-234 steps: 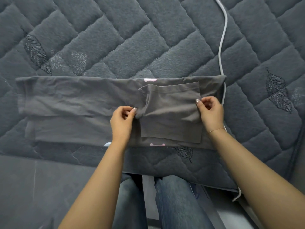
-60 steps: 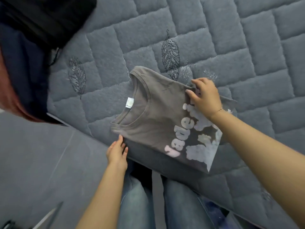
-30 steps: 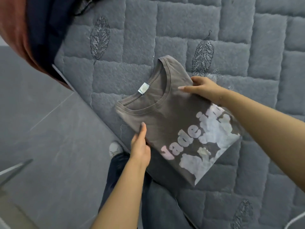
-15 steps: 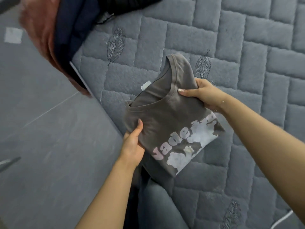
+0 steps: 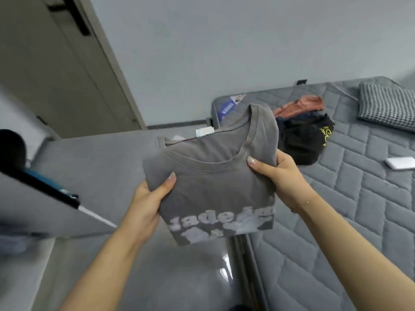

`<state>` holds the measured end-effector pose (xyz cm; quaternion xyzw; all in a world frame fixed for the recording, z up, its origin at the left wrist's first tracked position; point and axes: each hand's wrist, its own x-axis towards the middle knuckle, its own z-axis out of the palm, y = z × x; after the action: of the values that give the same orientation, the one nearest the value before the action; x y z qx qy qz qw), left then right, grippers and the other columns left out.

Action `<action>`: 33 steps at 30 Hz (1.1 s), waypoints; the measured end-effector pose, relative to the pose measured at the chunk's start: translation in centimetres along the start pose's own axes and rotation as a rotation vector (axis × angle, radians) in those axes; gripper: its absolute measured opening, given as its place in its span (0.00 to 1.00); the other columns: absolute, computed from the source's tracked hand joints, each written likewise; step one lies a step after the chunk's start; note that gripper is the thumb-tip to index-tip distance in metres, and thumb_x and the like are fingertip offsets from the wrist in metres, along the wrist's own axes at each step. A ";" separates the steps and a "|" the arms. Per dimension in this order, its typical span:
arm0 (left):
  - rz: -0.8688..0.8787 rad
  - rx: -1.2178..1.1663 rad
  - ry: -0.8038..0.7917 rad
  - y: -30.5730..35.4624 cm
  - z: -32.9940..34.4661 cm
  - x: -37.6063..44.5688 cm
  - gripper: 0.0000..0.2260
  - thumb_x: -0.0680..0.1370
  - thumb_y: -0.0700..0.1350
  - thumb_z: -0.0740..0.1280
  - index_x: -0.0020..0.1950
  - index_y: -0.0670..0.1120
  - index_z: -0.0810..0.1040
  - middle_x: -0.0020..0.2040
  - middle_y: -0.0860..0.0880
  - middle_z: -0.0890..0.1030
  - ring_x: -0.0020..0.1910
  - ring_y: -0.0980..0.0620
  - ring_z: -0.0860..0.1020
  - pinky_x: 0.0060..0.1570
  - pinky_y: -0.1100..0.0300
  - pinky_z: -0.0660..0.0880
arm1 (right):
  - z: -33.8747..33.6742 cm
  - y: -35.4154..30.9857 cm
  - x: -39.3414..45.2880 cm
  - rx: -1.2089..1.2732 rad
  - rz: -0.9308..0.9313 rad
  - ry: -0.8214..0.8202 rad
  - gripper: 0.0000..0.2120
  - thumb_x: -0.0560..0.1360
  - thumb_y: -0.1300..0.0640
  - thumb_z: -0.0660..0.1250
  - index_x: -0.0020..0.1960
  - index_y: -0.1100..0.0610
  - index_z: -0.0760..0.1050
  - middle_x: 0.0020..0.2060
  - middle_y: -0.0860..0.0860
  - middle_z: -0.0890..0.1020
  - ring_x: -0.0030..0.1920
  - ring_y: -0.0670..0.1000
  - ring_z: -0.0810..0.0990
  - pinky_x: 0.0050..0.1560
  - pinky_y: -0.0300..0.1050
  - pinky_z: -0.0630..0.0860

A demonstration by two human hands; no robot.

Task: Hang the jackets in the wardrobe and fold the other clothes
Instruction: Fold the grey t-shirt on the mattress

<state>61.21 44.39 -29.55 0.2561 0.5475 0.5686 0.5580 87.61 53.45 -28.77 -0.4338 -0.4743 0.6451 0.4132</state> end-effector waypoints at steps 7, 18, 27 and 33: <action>0.317 -0.004 0.302 17.8 -10.4 -7.2 0.22 0.64 0.50 0.79 0.55 0.45 0.83 0.52 0.46 0.86 0.49 0.49 0.85 0.41 0.61 0.80 | 18.8 -11.5 4.3 0.027 -0.100 -0.343 0.24 0.61 0.49 0.79 0.54 0.56 0.82 0.51 0.55 0.86 0.50 0.55 0.85 0.44 0.43 0.81; 0.771 0.022 0.830 33.5 -21.5 -22.1 0.21 0.66 0.48 0.77 0.56 0.44 0.82 0.51 0.46 0.86 0.49 0.48 0.85 0.42 0.61 0.80 | 47.1 -23.1 4.8 0.074 -0.290 -0.972 0.13 0.68 0.53 0.76 0.52 0.51 0.82 0.50 0.51 0.86 0.49 0.51 0.85 0.40 0.39 0.81; 0.915 0.148 1.089 42.3 -32.8 -30.9 0.21 0.69 0.50 0.77 0.61 0.50 0.79 0.53 0.50 0.85 0.52 0.50 0.84 0.46 0.58 0.80 | 68.7 -27.4 0.5 0.149 -0.402 -1.189 0.22 0.64 0.51 0.78 0.55 0.54 0.79 0.49 0.51 0.86 0.49 0.52 0.85 0.44 0.43 0.81; 1.035 0.252 1.143 49.2 -41.4 -33.8 0.15 0.70 0.47 0.76 0.54 0.56 0.78 0.46 0.58 0.85 0.43 0.59 0.84 0.34 0.68 0.78 | 81.5 -30.4 -1.3 0.193 -0.477 -1.242 0.23 0.63 0.53 0.78 0.56 0.55 0.79 0.49 0.52 0.86 0.48 0.53 0.86 0.41 0.42 0.81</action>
<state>14.72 10.45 14.82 0.2078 0.6213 0.7337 -0.1803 14.14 37.92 15.05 0.1734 -0.6468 0.7056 0.2317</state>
